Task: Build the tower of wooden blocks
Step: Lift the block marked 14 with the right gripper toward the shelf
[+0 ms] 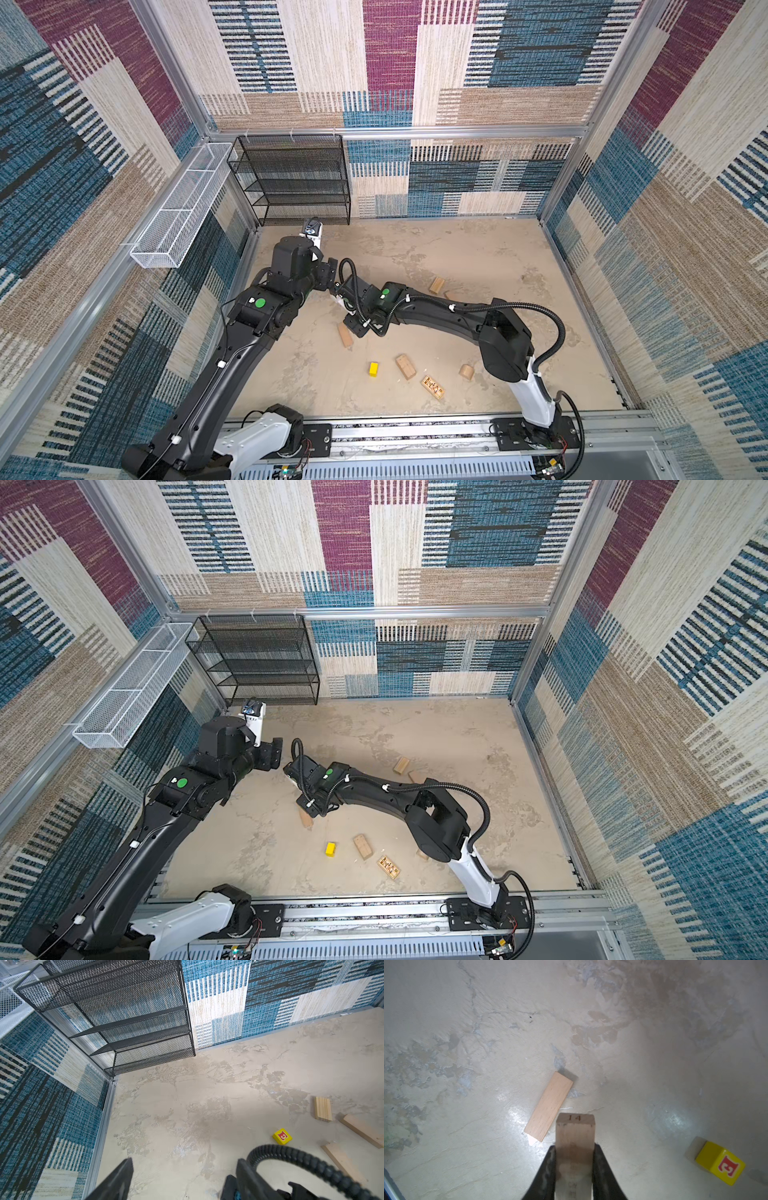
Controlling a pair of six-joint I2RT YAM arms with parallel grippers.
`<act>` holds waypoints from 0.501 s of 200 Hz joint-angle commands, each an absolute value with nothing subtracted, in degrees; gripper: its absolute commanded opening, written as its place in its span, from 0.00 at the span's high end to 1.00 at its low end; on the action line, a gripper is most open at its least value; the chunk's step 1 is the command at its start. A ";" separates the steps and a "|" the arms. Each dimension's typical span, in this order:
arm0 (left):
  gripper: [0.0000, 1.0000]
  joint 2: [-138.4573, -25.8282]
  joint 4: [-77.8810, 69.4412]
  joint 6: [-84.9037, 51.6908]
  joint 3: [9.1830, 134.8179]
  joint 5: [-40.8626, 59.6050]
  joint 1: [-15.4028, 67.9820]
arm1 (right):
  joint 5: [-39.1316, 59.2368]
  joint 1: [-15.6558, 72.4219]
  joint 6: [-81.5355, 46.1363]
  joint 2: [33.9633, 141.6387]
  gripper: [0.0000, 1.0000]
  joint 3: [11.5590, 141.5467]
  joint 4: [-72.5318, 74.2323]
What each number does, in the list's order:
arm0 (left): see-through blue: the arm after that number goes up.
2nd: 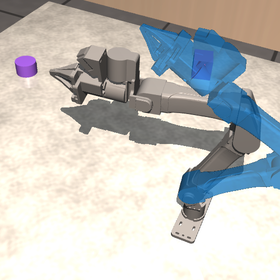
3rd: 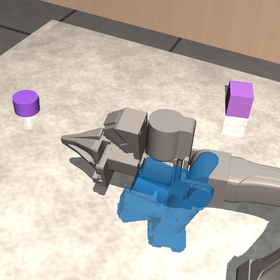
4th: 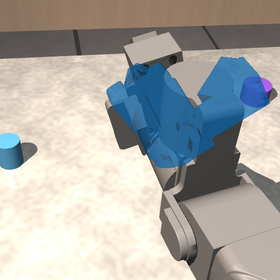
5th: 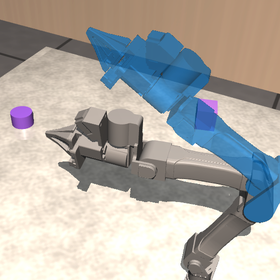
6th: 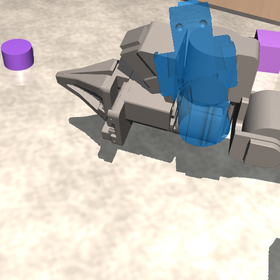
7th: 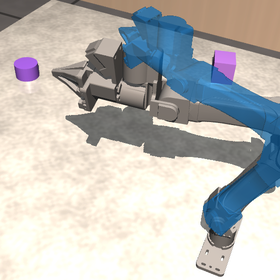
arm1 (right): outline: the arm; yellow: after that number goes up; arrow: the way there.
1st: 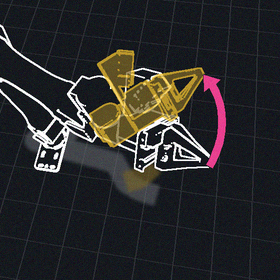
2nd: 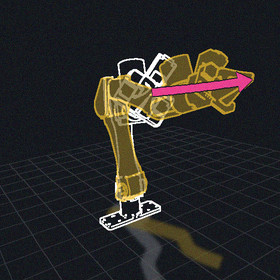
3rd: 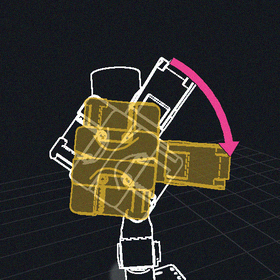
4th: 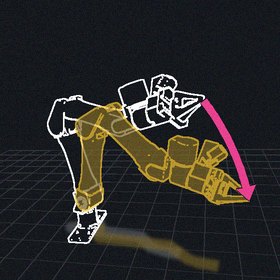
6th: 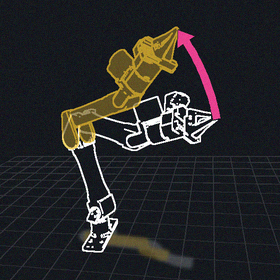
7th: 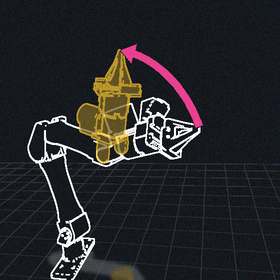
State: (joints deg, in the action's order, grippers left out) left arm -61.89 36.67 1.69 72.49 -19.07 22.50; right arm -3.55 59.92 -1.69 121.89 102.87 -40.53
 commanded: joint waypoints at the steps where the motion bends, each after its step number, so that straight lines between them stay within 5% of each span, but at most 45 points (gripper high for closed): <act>1: 0.18 -60.33 34.34 3.02 71.73 -19.70 22.15 | -3.83 59.87 6.35 119.55 1.00 100.74 -37.55; 100: 0.18 -60.11 32.26 1.22 70.15 -16.27 19.25 | -4.24 54.72 16.78 113.41 1.00 96.61 -32.07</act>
